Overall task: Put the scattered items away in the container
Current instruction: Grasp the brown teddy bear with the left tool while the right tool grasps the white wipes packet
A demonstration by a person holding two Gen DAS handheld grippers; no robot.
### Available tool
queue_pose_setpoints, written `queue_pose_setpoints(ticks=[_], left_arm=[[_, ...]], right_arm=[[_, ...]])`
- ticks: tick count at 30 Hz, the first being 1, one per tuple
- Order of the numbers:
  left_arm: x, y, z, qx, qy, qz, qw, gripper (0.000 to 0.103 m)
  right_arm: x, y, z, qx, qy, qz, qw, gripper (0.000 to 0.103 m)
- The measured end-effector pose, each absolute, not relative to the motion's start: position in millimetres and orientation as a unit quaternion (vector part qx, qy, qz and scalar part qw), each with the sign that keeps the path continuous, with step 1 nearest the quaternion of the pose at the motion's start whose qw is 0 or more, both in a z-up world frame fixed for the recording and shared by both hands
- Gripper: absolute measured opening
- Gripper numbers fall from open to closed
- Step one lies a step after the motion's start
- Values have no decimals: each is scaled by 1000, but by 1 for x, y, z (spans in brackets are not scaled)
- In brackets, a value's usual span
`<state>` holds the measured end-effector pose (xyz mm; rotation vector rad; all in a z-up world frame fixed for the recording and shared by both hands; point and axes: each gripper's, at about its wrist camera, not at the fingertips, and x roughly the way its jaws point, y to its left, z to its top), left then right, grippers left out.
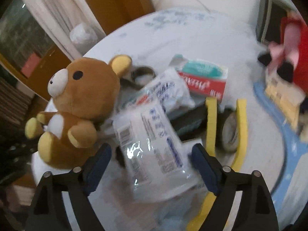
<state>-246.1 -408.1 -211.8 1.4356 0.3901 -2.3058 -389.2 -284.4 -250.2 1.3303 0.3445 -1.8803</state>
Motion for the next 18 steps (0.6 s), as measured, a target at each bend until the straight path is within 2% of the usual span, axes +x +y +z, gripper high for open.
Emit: queue_pose_setpoints(ticks=[2,6,7,9,18], left_arm=[[-248,-408,-212,515,140,-824,190,68],[-245,-409,-207,516,143,-825,181,68],[-243,-410,-203,514,144,-826,180,68],[-241,-412,-196,509,148,-829,177,68],[-268,-413,-199,526,152,-819,170,68]], right_arm=[[-383,-293,-252,514,173,-744,390,89],[-365,-304,-254,485,247,-755,366,67],[-362,-304,-253,481,250,-757,365,65],[-362,-299,-250,487,229,-761,362,59],[-357,-235,-221,502,115,-788,336,58]])
